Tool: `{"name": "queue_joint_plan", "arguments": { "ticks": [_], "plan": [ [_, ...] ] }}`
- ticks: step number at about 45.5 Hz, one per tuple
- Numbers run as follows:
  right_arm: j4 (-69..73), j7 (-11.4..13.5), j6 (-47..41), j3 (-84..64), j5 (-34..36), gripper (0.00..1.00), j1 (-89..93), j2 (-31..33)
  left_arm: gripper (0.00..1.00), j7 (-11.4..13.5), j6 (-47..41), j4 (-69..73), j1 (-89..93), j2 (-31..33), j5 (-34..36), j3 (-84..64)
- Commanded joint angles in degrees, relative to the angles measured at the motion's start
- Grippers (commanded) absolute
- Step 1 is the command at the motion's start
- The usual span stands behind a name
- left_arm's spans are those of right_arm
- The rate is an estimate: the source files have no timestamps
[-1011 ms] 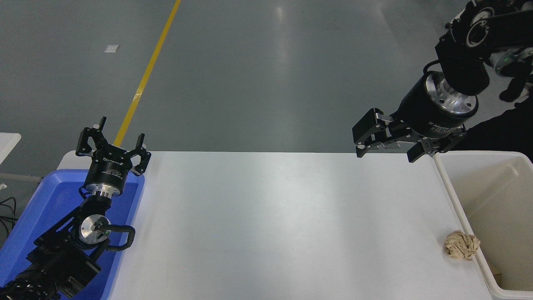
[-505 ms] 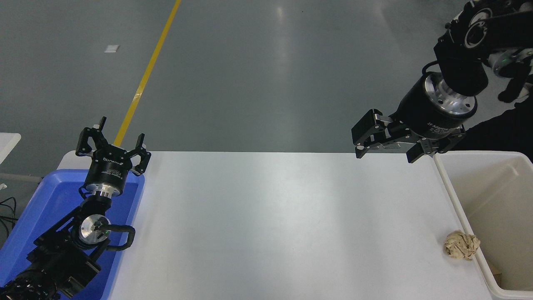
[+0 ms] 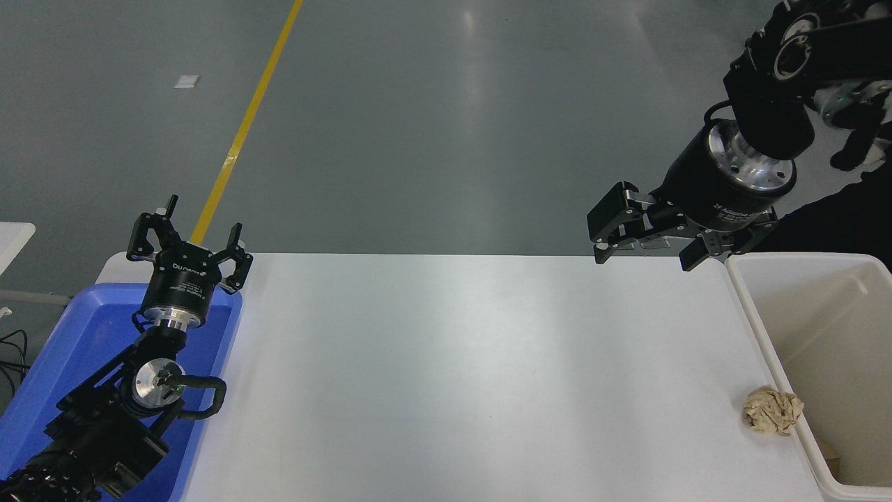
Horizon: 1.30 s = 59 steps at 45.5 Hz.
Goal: Pick up paper ball place in dustbin
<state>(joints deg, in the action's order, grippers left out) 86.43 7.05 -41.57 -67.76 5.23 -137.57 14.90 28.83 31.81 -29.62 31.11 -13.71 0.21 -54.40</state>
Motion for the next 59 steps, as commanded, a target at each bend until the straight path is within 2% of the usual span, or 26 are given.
{"name": "queue_joint_plan", "arguments": {
  "ticks": [1,59],
  "plan": [
    [-0.56,-0.02,0.00,0.08,0.05,1.00,0.19,-1.45,0.98,0.00,0.00,0.00,0.00,0.00,0.06,0.00],
    [-2.32,-0.19,0.00,-1.33,1.01,1.00,1.95,-0.83,0.98,0.00,0.00,0.00,0.00,0.00,0.06,0.00]
  ]
}}
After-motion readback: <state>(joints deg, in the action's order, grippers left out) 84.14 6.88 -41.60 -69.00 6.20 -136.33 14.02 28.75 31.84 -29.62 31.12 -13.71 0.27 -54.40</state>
